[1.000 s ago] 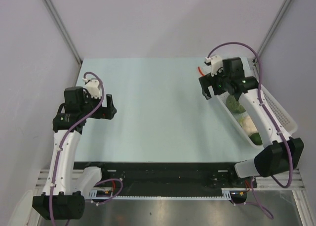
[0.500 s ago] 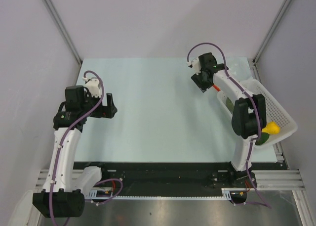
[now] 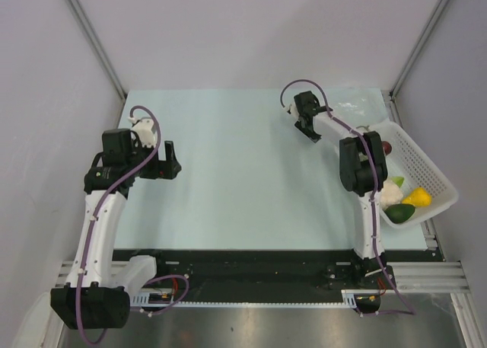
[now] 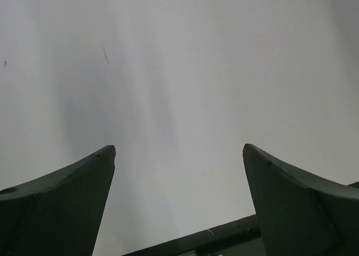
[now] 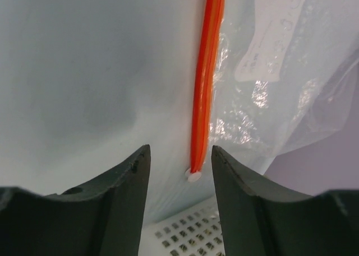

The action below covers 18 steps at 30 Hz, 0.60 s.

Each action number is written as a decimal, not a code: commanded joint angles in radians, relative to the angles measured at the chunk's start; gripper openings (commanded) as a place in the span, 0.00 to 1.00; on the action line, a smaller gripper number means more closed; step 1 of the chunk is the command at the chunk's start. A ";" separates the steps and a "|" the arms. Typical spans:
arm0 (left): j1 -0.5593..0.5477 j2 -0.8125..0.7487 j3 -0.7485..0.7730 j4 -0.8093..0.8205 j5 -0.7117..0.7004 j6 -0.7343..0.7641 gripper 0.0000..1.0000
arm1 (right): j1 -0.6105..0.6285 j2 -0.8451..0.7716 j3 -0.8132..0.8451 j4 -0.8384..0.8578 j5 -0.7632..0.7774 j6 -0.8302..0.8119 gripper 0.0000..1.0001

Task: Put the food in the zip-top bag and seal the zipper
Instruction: Pick up the zipper food storage bag at the center of the board.

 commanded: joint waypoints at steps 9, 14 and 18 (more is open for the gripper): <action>-0.004 0.024 0.043 0.032 -0.001 -0.028 1.00 | -0.002 0.091 0.046 0.207 0.172 -0.086 0.52; -0.002 0.038 0.069 0.020 0.016 -0.026 1.00 | -0.010 0.111 0.046 0.243 0.189 -0.089 0.44; -0.004 0.045 0.072 0.025 0.016 -0.026 1.00 | -0.013 0.122 0.044 0.270 0.211 -0.100 0.35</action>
